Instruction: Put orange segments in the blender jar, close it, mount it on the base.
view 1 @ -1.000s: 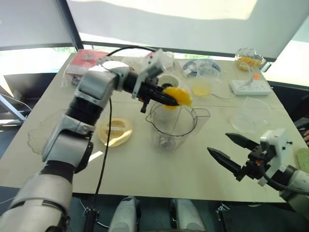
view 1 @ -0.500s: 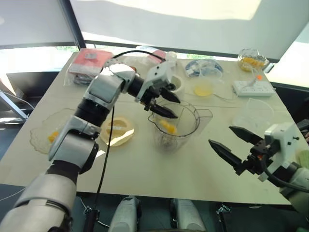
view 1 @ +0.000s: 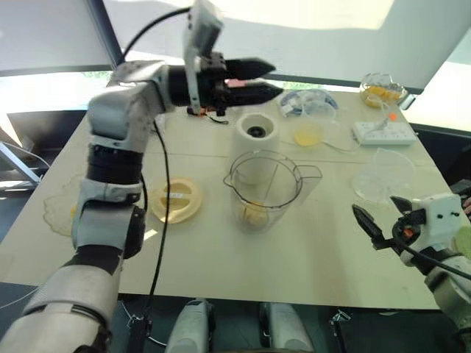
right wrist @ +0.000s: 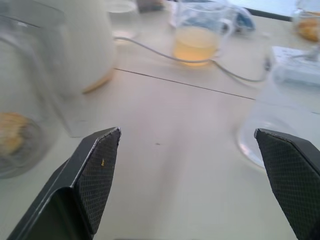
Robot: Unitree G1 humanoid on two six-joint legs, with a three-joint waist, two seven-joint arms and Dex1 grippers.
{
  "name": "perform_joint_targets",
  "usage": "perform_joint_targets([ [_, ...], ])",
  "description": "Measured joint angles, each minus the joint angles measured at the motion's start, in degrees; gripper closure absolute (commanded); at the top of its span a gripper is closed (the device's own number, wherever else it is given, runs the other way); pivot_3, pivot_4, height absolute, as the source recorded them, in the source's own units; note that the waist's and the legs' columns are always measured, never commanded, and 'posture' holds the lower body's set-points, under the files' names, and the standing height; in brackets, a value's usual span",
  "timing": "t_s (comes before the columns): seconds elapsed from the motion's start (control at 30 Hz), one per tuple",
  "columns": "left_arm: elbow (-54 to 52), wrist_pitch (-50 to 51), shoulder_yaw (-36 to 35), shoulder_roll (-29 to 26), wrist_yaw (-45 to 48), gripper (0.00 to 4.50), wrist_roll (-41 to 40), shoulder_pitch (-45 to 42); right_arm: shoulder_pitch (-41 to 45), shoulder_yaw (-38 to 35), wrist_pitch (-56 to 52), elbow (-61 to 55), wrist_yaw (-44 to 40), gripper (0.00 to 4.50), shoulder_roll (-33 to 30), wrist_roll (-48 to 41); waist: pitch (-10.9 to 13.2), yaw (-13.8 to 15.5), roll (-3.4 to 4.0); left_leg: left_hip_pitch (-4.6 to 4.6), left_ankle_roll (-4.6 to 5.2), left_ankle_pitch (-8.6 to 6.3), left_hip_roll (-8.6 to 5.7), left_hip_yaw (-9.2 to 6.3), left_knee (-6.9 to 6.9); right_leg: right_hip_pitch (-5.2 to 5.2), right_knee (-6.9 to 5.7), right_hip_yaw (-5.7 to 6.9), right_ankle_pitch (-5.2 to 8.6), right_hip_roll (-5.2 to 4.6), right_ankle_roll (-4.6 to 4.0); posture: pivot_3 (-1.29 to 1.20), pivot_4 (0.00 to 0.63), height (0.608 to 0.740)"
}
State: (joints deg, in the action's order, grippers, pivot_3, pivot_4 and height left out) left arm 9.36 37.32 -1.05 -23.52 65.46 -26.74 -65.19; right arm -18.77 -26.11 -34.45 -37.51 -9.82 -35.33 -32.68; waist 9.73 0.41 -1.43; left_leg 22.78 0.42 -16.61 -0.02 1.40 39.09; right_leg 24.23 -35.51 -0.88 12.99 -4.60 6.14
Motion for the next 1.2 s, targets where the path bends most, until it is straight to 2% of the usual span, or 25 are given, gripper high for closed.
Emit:
perform_joint_targets([
  [0.17, -13.09, 6.50, -1.15, -1.73, -7.24, 1.80, -2.89, 10.35, 5.36, 3.73, 2.29, 9.91, 4.63, 0.00, 0.47, 11.69, 0.00, -0.05, 0.07, -0.09, -0.08, 0.05, 0.02, 0.03, 0.03, -0.03, -0.16, -0.09, 0.03, 0.00, -0.07, 0.00, 0.150, 0.740],
  [0.33, -26.53, 15.14, -7.31, -4.44, -15.43, 1.80, -10.49, 14.92, 18.52, 4.09, 4.37, 28.61, 9.62, 0.00, 0.29, 20.51, 0.03, -0.69, 0.15, -0.18, -0.08, 0.05, -0.03, 0.12, 0.04, -0.03, -0.22, -0.20, 0.03, -0.01, -0.07, 0.00, 0.150, 0.740],
  [0.4, -27.88, 16.41, -7.62, -4.70, -16.37, 1.80, -11.61, 15.47, 19.54, 3.95, 5.17, 31.03, 9.87, 0.00, 0.28, 21.24, 0.03, -0.41, 0.18, -0.21, -0.08, 0.05, -0.12, 0.02, 0.02, -0.04, -0.40, -0.15, 0.06, 0.00, -0.02, 0.00, 0.150, 0.740],
  [0.43, -30.12, 18.01, -8.57, -6.59, -17.58, 1.80, -12.96, 17.86, 24.21, 5.12, 7.53, 37.49, 9.64, 0.00, 0.24, 22.62, 0.05, -1.25, 0.24, -0.30, -0.08, 0.05, -0.12, 0.12, 0.01, -0.07, -0.42, -0.26, 0.06, 0.00, -0.03, 0.00, 0.150, 0.740],
  [0.63, -32.89, 19.66, -9.00, -9.75, -21.06, 1.80, -15.01, 21.08, 31.99, 7.78, 14.01, 53.27, 8.30, 0.00, 0.00, 26.62, 0.06, -1.47, 0.28, -0.37, -0.09, 0.05, -0.12, 0.14, 0.01, -0.06, -0.51, -0.33, 0.06, 0.06, -0.02, 0.00, 0.150, 0.740],
  [1.2, -33.11, 19.38, -8.74, -11.33, -25.87, 1.80, -17.72, 21.86, 40.87, 8.34, 21.56, 68.90, 12.38, 0.00, 0.86, 31.59, 0.07, -1.61, 0.29, -0.37, -0.11, 0.06, -0.12, 0.17, 0.01, -0.06, -0.49, -0.38, 0.04, 0.04, 0.00, 0.00, 0.150, 0.740],
])
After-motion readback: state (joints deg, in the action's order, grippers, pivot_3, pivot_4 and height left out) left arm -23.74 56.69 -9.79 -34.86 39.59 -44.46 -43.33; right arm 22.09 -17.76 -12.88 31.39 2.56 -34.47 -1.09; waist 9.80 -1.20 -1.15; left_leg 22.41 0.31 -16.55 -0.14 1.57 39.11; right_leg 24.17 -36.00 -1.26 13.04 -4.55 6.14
